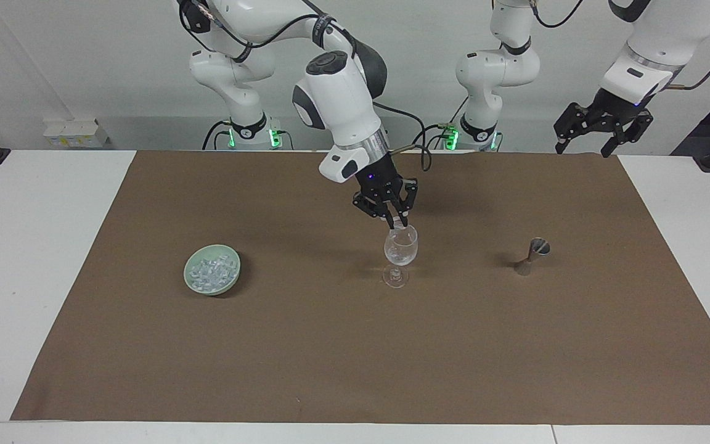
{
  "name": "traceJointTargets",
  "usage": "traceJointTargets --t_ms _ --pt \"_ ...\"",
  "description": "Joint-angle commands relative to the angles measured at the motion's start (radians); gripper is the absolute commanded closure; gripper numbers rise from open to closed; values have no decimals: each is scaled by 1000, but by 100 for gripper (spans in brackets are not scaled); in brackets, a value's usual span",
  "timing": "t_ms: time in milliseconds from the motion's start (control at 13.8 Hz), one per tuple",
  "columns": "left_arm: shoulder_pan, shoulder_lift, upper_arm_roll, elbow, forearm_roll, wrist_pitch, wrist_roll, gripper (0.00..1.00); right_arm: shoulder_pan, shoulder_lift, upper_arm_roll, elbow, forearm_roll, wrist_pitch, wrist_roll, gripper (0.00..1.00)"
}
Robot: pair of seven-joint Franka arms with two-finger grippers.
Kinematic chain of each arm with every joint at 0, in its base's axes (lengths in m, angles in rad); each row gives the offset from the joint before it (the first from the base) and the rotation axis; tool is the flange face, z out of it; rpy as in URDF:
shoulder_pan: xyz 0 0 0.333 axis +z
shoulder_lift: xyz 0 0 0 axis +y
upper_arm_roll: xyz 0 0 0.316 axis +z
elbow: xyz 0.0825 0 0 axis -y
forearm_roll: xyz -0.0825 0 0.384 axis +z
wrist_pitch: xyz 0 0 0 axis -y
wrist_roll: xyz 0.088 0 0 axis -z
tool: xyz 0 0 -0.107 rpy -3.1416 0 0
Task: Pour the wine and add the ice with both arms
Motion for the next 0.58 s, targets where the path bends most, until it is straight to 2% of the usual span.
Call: traceJointTargets --t_ms 0,505 --pt "-13 -12 14 9 -4 -39 -14 0 5 25 3 17 -27 13 37 100" --pt "0 -23 3 3 10 -80 -4 0 7 66 3 19 -34 73 37 100"
